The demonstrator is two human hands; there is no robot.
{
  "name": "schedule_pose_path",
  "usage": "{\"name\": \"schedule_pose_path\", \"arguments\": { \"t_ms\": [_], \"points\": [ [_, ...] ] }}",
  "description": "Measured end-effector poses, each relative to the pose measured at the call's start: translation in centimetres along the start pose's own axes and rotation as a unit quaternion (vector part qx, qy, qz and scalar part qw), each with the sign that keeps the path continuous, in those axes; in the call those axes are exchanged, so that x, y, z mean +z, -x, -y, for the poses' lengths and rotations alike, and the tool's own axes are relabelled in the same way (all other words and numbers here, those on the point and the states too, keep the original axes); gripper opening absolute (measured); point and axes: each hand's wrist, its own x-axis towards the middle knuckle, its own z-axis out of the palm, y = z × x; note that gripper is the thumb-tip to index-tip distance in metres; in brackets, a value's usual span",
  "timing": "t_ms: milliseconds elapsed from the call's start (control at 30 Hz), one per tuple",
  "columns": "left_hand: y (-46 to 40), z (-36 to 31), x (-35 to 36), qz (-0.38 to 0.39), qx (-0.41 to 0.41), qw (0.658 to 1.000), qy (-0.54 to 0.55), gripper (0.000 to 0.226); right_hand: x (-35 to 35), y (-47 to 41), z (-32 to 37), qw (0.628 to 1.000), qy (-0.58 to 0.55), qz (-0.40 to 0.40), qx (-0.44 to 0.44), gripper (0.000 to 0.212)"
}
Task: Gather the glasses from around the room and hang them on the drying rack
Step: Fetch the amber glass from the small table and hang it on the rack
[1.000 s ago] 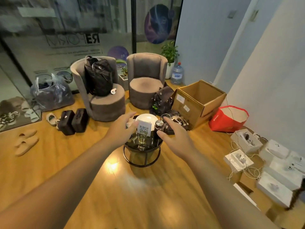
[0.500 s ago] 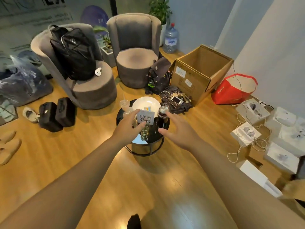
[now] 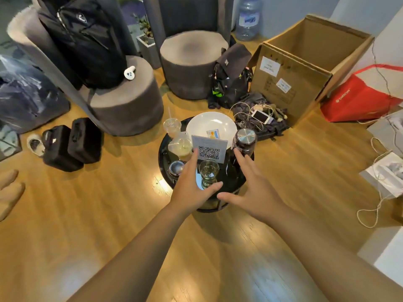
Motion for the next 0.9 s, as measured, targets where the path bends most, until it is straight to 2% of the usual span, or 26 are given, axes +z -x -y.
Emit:
{"name": "schedule_pose_path", "arguments": {
  "t_ms": [233, 467, 733, 900],
  "points": [
    [-7.4, 7.7, 7.4, -0.03, 0.04, 0.995, -0.09, 0.122, 4.1, -6.7, -8.2, 0.999, -0.013, 0.003, -0.03, 0.131],
    [-12.0, 13.1, 11.8, -0.028, 0.032, 0.982, -0.182, 0.122, 8.8, -9.8, -12.7, 0.999, -0.024, 0.011, -0.047, 0.135],
    [-14.1, 15.9, 13.2, -0.013, 0.04, 0.98, -0.197, 0.119, 11.3, -10.3, -14.7, 0.997, -0.056, 0.02, -0.047, 0.127],
    [-14.7, 16.5, 12.4, 0.014, 0.059, 0.974, -0.217, 0.108, 11.2, -11.1, -15.3, 0.995, -0.088, 0.004, -0.041, 0.127]
  ]
}}
